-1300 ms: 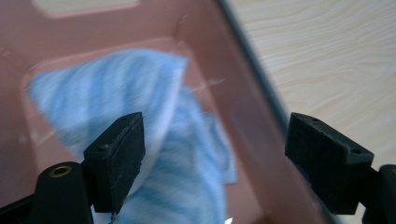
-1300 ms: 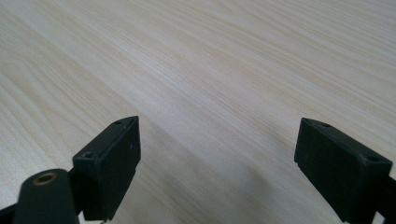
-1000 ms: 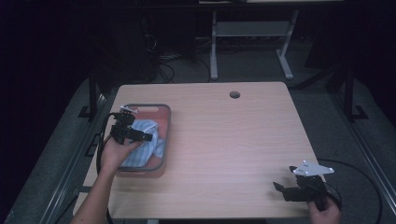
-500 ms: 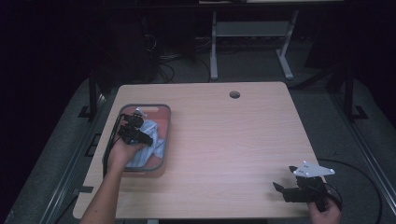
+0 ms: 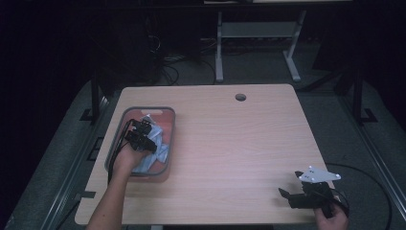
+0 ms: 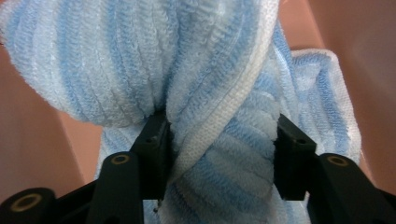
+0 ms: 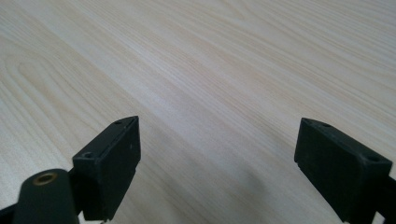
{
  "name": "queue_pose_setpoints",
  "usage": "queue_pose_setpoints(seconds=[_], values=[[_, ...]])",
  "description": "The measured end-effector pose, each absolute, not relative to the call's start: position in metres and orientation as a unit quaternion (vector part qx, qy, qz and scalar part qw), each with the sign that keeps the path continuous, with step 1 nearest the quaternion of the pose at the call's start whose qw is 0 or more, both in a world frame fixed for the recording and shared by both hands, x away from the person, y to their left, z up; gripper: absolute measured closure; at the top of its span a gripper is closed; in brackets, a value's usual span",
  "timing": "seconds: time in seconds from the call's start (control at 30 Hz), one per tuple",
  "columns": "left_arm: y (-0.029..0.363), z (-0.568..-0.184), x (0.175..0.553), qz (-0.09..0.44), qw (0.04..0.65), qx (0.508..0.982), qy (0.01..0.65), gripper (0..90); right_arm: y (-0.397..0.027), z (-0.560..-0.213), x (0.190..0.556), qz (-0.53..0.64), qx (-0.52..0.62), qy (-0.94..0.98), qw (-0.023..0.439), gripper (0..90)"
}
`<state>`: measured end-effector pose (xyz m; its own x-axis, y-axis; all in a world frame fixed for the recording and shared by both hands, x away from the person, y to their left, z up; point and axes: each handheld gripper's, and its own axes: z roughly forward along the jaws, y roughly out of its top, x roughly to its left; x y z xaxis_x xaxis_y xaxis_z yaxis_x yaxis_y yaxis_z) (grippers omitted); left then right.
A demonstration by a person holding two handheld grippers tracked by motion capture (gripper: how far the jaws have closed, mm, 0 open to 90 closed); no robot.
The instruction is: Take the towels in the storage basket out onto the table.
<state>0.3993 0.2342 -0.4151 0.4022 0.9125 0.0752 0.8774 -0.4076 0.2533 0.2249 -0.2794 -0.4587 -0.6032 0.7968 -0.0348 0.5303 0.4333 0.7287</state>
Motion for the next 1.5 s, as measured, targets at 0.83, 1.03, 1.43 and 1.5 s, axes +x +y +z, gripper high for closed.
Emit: queue_pose_setpoints(seconds=[0.83, 1.03, 1.43, 1.5], values=[[0.244, -0.411, 0.399, 0.087, 0.114, 0.824, 0.548, 61.0, -0.274, -0.459, 0.225, 0.347, 0.399, 0.826, 0.195, 13.9], [0.251, -0.402, 0.390, 0.091, 0.141, 0.824, 0.542, 62.6, -0.274, -0.458, 0.226, 0.345, 0.401, 0.826, 0.196, 13.9], [0.268, -0.374, 0.366, 0.094, 0.241, 0.800, 0.541, 62.5, -0.275, -0.454, 0.224, 0.345, 0.401, 0.823, 0.207, 13.9], [0.270, -0.369, 0.361, 0.096, 0.253, 0.798, 0.538, 62.4, -0.276, -0.455, 0.224, 0.346, 0.400, 0.822, 0.208, 13.9]])
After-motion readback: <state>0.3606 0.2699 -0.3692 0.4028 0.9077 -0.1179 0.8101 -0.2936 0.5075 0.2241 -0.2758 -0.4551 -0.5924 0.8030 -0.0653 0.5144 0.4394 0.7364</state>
